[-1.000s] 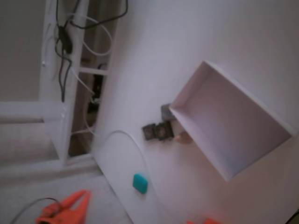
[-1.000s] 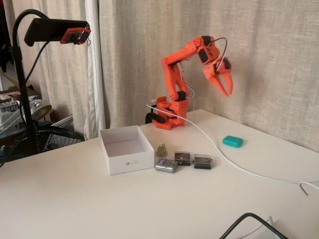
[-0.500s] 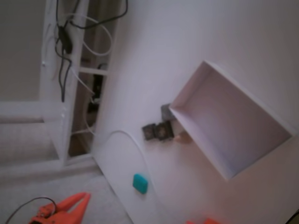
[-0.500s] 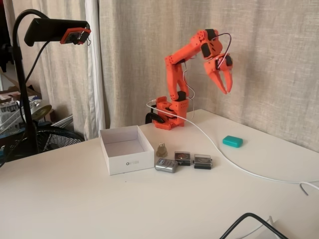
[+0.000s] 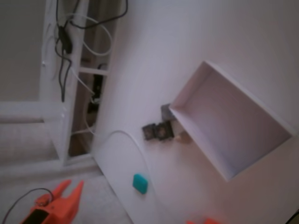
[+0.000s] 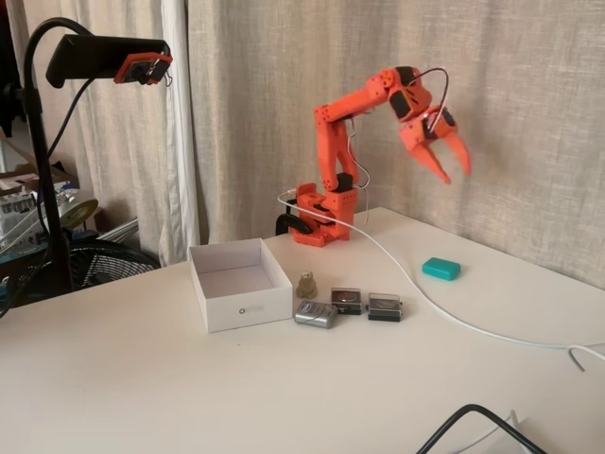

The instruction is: Grasp the green cube and put it in the bin.

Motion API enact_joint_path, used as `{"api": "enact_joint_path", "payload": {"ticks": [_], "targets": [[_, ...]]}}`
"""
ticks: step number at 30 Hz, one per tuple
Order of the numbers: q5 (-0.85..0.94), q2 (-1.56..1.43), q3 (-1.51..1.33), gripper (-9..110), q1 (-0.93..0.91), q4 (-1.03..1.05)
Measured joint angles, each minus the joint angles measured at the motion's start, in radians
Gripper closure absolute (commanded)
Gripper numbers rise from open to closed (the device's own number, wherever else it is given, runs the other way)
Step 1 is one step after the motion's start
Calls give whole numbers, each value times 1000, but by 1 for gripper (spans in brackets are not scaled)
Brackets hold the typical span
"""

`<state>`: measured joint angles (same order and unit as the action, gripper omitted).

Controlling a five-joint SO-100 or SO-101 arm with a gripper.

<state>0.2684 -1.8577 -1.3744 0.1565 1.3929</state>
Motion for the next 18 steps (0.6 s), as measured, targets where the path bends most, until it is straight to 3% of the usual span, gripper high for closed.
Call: {"api": "enact_joint_path", "payload": {"ticks": [7,8,11,14,18], "targets": [[5,0,-40,77,-25,44],[5,0,-40,72,-25,44],[5,0,-40,44,-29,44],[8,0,-40,30,-28,78],[12,0,-43,22,-26,156]]}}
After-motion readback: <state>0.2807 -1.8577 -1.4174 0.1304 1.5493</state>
